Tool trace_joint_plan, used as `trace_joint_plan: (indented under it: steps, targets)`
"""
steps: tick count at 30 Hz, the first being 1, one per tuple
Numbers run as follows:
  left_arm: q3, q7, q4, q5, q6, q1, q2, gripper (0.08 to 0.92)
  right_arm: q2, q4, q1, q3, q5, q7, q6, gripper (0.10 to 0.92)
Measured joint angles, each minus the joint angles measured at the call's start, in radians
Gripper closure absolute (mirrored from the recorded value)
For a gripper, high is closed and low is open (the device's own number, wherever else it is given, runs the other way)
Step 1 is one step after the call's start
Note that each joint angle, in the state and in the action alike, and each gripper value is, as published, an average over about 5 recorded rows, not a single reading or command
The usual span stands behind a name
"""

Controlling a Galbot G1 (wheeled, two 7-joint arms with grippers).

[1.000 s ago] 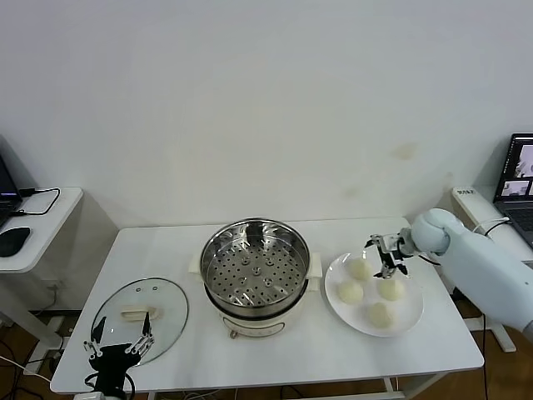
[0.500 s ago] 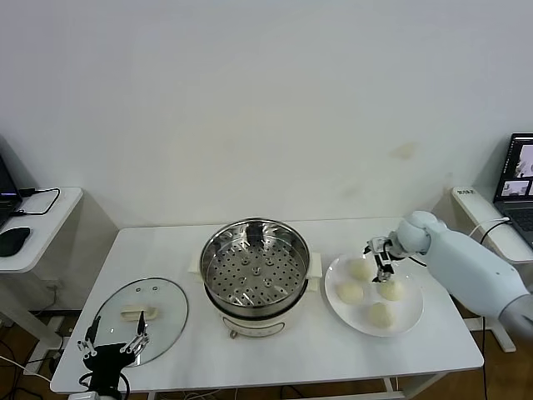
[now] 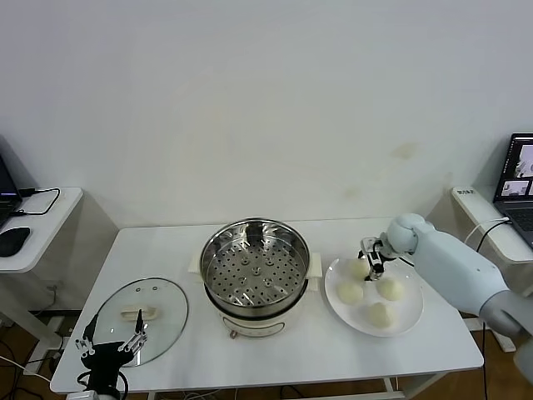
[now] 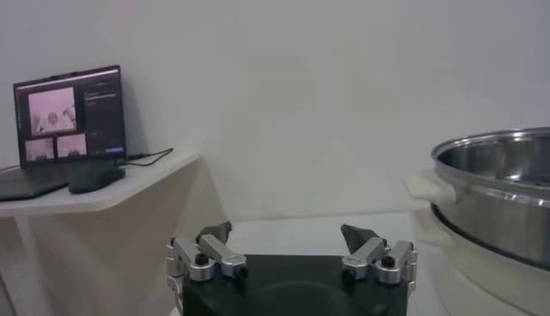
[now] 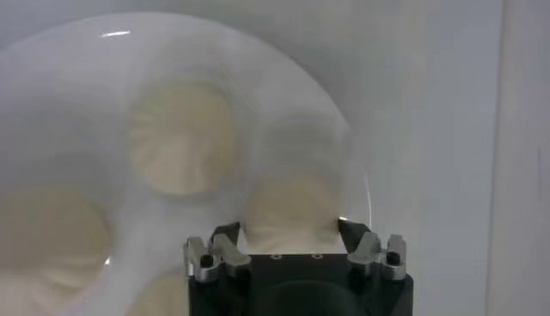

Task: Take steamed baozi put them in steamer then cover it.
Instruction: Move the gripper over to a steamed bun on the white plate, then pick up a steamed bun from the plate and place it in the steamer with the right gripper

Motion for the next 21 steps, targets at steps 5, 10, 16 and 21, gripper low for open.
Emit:
trace_joint_plan:
  steps: [5, 10, 16, 21]
  targets:
    - [0.0, 0.0, -0.002, 0.0, -0.003, 0.0, 0.0, 0.177, -0.006, 0.006, 0.003, -0.003, 0.002, 0.0, 0.0, 0.423]
    - [0.002, 0.0, -0.008, 0.0, -0.005, -0.001, -0.001, 0.177, -0.018, 0.022, 0.011, -0.011, 0.011, -0.001, -0.001, 0.472]
    - [0.003, 0.0, -0.015, 0.001, -0.005, -0.002, 0.004, 0.177, -0.052, 0.074, 0.04, -0.032, 0.041, -0.004, -0.008, 0.486]
    - [0.003, 0.001, -0.013, 0.0, -0.004, -0.004, 0.014, 0.177, -0.108, 0.153, 0.095, -0.064, 0.094, -0.008, -0.013, 0.476]
